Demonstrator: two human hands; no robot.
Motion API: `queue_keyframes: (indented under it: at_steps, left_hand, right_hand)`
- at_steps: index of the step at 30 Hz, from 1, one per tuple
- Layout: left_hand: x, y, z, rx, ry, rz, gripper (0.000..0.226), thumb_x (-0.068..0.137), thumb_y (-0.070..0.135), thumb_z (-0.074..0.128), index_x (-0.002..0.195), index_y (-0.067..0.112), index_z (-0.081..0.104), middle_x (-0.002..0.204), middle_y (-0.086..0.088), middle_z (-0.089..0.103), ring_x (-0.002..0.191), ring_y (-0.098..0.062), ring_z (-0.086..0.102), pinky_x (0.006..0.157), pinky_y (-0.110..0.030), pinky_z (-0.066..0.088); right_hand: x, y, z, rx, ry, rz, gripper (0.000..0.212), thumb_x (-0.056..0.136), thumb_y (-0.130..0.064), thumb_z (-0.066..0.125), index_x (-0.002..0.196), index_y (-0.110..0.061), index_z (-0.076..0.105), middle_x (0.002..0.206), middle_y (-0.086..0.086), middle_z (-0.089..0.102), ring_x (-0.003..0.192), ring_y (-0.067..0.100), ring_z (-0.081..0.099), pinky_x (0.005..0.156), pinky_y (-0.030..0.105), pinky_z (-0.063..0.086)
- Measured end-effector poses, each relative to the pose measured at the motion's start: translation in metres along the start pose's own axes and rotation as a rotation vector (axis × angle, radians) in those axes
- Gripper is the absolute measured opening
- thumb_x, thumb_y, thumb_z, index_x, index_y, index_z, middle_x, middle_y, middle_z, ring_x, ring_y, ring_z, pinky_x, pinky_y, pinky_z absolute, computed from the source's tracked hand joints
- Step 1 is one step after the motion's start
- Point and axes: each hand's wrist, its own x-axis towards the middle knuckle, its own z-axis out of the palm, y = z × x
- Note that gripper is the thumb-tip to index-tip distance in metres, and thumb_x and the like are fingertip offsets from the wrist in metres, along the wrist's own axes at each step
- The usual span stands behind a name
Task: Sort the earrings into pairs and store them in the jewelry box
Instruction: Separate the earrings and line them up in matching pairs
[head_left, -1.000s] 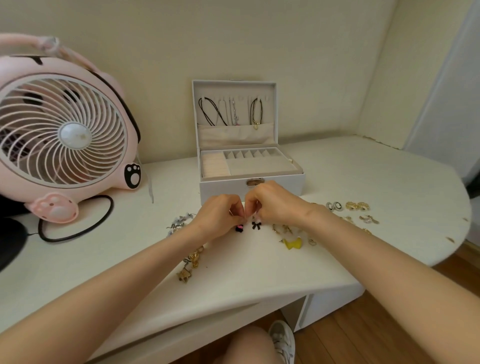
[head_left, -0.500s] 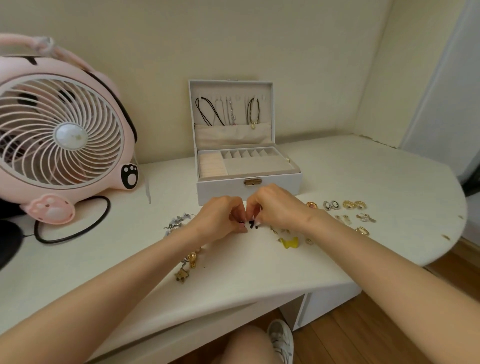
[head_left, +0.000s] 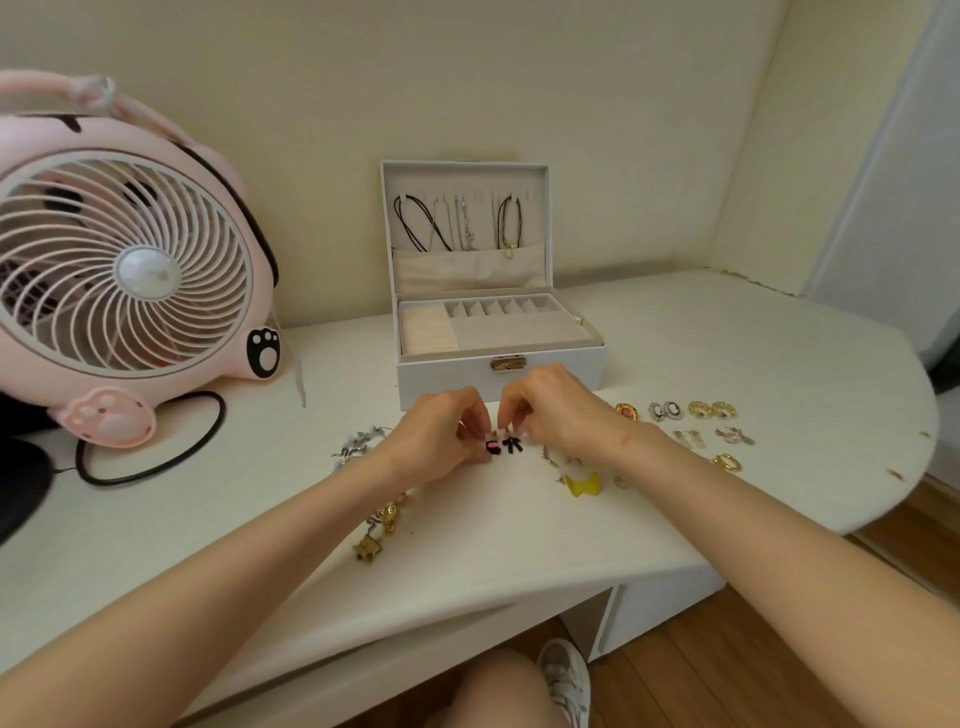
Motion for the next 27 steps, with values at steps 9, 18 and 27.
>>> queue_keyframes:
  at_steps: [9, 18, 27]
  left_hand:
    - [-0.001, -0.003, -0.006, 0.03, 0.067, 0.004, 0.013, 0.081, 0.003, 0.065, 0.09, 0.011, 0.06, 0.089, -0.001, 0.064, 0.079, -0.012, 0.057, 0.06, -0.005, 0.037]
    - [-0.004, 0.002, -0.008, 0.013, 0.133, 0.052, 0.006, 0.085, 0.008, 0.061, 0.09, 0.011, 0.062, 0.093, -0.001, 0.066, 0.078, -0.011, 0.053, 0.062, -0.012, 0.039]
    - [-0.006, 0.013, -0.008, 0.004, 0.161, 0.035, 0.003, 0.086, 0.014, 0.058, 0.085, 0.018, 0.058, 0.087, 0.006, 0.061, 0.079, -0.014, 0.052, 0.071, -0.027, 0.043]
  right_hand:
    - [0.008, -0.004, 0.004, 0.001, -0.023, 0.033, 0.01, 0.079, -0.01, 0.069, 0.088, -0.009, 0.074, 0.091, 0.006, 0.071, 0.089, 0.019, 0.063, 0.077, 0.029, 0.05]
    - [0.003, -0.003, -0.016, 0.07, -0.025, 0.07, 0.007, 0.081, -0.007, 0.064, 0.083, -0.007, 0.071, 0.081, -0.003, 0.068, 0.083, 0.012, 0.063, 0.075, 0.025, 0.051]
    - [-0.01, -0.001, -0.03, 0.443, -0.122, 0.148, 0.009, 0.078, 0.004, 0.068, 0.084, -0.001, 0.072, 0.079, 0.012, 0.072, 0.072, 0.018, 0.072, 0.061, 0.021, 0.054]
